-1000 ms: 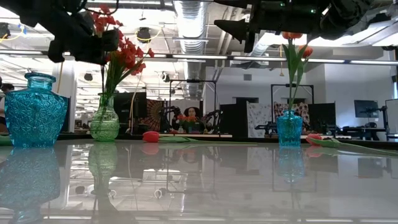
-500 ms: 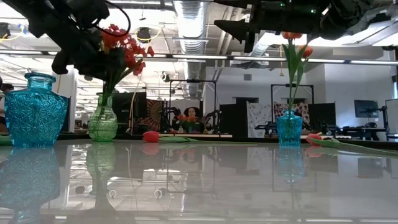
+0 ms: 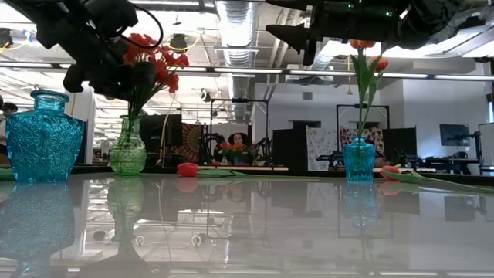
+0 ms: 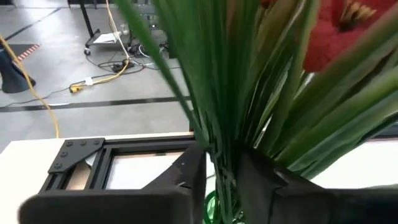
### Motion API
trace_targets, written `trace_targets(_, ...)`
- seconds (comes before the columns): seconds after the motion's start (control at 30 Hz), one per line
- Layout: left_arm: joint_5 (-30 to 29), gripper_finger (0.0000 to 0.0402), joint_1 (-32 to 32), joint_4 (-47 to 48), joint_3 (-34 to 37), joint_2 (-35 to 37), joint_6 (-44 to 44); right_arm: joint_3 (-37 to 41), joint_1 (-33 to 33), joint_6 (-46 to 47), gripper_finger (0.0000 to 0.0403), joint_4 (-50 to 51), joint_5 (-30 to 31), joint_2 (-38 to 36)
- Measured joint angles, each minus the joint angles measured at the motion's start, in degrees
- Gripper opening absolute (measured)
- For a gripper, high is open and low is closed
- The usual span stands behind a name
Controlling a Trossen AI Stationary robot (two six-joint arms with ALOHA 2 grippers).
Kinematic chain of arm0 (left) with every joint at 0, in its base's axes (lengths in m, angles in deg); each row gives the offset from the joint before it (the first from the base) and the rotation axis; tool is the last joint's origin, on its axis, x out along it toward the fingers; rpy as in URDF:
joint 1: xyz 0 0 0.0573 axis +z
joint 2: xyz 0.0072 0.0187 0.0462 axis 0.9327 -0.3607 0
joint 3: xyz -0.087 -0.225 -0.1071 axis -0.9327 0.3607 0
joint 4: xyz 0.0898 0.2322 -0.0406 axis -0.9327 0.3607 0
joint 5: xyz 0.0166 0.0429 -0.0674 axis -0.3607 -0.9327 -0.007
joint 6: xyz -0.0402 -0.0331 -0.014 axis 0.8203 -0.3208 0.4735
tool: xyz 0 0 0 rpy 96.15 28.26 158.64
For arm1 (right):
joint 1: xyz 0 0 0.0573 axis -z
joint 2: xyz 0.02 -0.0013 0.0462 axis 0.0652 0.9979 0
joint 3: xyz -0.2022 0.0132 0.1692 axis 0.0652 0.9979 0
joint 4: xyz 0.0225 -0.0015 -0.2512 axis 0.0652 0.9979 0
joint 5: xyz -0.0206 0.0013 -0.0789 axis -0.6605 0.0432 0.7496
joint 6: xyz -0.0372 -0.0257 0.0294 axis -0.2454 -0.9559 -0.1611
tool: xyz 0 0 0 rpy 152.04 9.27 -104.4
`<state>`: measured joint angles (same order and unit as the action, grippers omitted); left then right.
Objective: Sort flowers into vase by color
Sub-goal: Put the red flowers into the green vase
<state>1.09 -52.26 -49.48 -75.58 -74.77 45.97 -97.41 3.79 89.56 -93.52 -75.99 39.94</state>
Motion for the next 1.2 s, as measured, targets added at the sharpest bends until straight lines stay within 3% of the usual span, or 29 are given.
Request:
trace_targets(0.2,3.77,0.0115,0.0,0.15,0.0,2.28,-3.44,0.0,0.02,-0.02,0.0295,0.31,0.0,0.0)
trace_targets(0.37,11.11,0.0135,0.0,1.6,0.0,3.23,-7.21,0.0,0.02,-0.03,0.0295,1.44,0.01,0.0)
trace_targets(0.57,18.42,0.0138,-0.02,8.22,-0.02,3.41,-8.93,0.0,0.02,-0.02,0.0295,2.17,0.0,0.0)
trace_targets(0.73,18.86,0.0138,-0.04,10.56,-0.11,3.49,-9.0,0.0,0.02,-0.03,0.0295,2.35,0.02,0.02)
trace_targets(1.2,24.88,0.0138,0.0,10.19,-0.2,4.28,-22.87,0.0,0.02,-0.02,0.0295,2.34,0.0,0.0)
